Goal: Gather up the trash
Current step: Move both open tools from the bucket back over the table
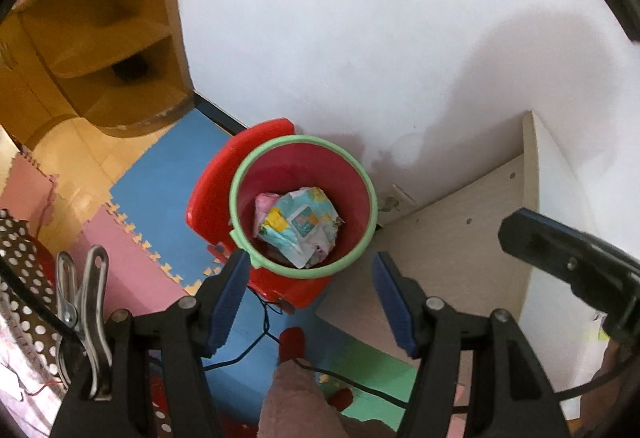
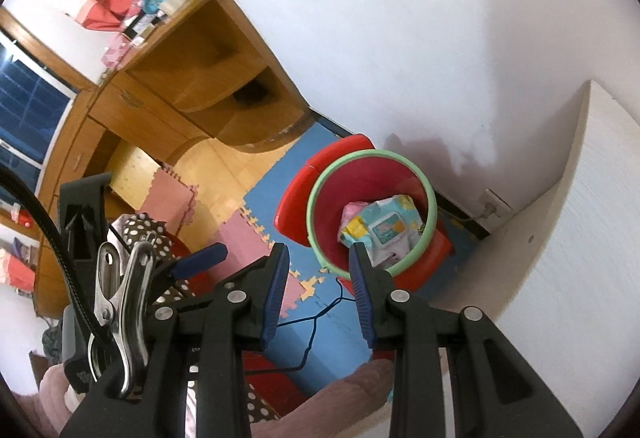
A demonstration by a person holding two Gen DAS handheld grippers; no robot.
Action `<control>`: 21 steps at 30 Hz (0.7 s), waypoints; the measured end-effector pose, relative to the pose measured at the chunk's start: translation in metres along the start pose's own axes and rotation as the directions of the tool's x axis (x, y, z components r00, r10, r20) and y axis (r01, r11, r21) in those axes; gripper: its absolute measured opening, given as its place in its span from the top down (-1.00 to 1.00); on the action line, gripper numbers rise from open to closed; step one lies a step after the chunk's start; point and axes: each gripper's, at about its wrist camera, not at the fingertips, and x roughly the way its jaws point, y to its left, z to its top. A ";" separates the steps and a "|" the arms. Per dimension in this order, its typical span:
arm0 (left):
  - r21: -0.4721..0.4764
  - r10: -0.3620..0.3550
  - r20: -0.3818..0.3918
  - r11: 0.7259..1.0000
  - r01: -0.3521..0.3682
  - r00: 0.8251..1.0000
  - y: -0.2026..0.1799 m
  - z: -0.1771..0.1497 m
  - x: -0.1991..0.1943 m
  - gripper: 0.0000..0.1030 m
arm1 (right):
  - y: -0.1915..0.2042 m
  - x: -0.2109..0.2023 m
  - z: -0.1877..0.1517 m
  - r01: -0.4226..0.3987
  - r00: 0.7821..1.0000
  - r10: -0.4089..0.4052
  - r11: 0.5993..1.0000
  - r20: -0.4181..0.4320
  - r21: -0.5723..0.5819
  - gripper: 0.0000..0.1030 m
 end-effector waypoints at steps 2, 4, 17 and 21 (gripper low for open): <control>0.004 0.006 0.014 1.000 -0.006 1.000 -0.003 -0.004 -0.012 -0.28 | 0.002 -0.011 -0.007 -0.016 1.000 0.016 1.000 0.015 -0.006 0.37; 0.009 0.008 0.029 1.000 -0.008 1.000 -0.006 -0.009 -0.025 -0.28 | 0.005 -0.024 -0.015 -0.032 0.999 0.032 0.999 0.030 -0.014 0.38; 0.058 0.025 0.085 0.998 -0.030 0.996 -0.049 -0.055 -0.092 -0.28 | 0.002 -0.103 -0.072 -0.080 0.989 0.083 0.996 0.125 -0.027 0.37; 0.092 0.025 0.096 0.995 -0.034 0.995 -0.068 -0.069 -0.108 -0.28 | -0.005 -0.128 -0.095 -0.083 0.984 0.083 0.997 0.159 -0.011 0.38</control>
